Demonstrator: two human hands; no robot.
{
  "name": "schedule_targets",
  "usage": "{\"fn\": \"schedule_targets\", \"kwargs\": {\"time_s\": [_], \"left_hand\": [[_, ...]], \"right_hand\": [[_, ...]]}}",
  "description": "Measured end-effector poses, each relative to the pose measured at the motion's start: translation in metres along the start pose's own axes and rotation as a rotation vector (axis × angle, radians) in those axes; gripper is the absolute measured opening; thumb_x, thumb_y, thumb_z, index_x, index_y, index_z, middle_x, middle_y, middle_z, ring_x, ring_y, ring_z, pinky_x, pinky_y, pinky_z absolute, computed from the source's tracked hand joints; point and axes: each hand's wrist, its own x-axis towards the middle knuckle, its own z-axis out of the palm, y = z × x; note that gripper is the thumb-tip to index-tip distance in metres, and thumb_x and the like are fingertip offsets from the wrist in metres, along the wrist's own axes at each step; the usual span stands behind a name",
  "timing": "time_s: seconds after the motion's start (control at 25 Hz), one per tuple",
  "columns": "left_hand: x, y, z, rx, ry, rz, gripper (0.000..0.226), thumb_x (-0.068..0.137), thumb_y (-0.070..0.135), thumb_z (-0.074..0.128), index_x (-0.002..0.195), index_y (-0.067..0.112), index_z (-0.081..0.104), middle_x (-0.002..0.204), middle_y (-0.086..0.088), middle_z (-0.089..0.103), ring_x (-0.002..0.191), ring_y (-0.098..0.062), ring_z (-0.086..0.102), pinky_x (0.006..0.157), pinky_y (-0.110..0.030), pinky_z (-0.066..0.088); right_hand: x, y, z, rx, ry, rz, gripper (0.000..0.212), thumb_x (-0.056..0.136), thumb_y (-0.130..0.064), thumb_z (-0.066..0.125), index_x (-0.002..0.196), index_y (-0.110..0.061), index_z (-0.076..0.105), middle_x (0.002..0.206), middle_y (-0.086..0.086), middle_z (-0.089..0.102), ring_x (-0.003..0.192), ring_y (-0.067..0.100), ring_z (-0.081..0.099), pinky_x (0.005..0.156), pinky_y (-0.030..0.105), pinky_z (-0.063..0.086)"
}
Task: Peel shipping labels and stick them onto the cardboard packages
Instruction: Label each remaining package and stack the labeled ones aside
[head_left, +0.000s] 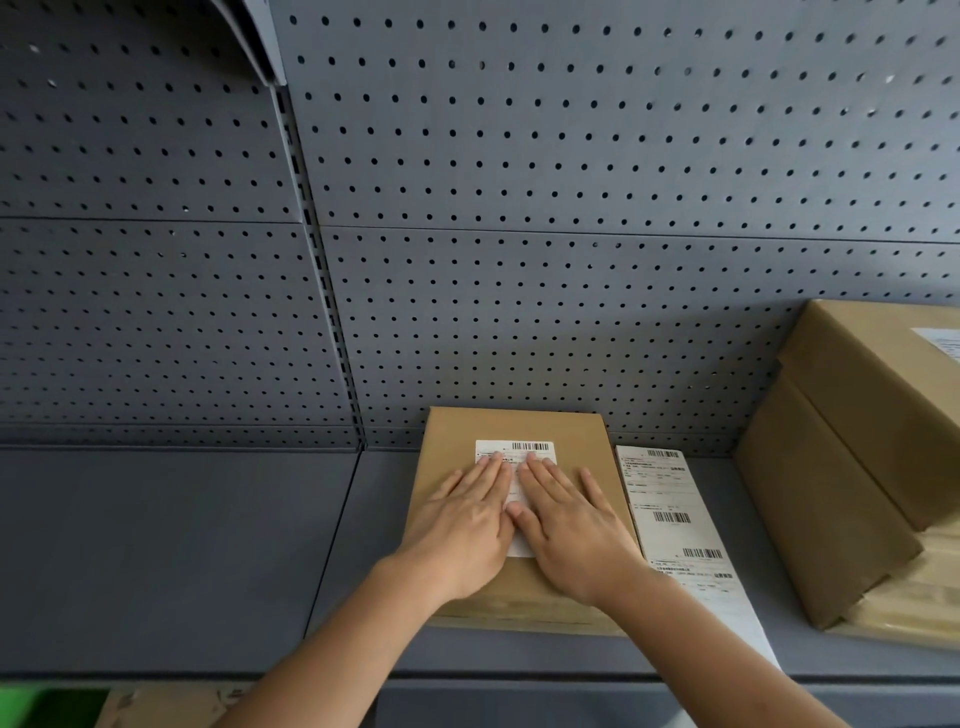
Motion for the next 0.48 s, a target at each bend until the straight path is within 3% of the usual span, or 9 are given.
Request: {"fn": "schedule_targets", "kwargs": {"time_s": [0.32, 0.48], "left_hand": [[-0.011, -0.005, -0.005, -0.048, -0.037, -0.103, 0.063, 0.109, 0.044, 0.010, 0.162, 0.015, -0.007, 0.171, 0.001, -0.012, 0.156, -0.008, -0.012, 0.129, -0.034, -0.005], [-0.034, 0.007, -0.005, -0.065, -0.029, -0.039, 0.062, 0.109, 0.042, 0.011, 0.162, 0.016, -0.009, 0.169, 0.003, -0.017, 0.154, -0.005, -0.016, 0.128, -0.031, -0.008]], "right_hand": [[-0.020, 0.030, -0.009, -0.005, -0.007, 0.162, 0.096, 0.077, -0.068, -0.013, 0.159, -0.022, 0.003, 0.167, -0.011, -0.003, 0.152, 0.004, -0.007, 0.123, 0.038, -0.010], [-0.036, 0.013, -0.007, 0.002, 0.067, 0.057, 0.089, 0.084, -0.065, -0.012, 0.159, -0.022, 0.007, 0.167, -0.009, 0.001, 0.152, 0.004, -0.005, 0.124, 0.039, -0.007]]}}
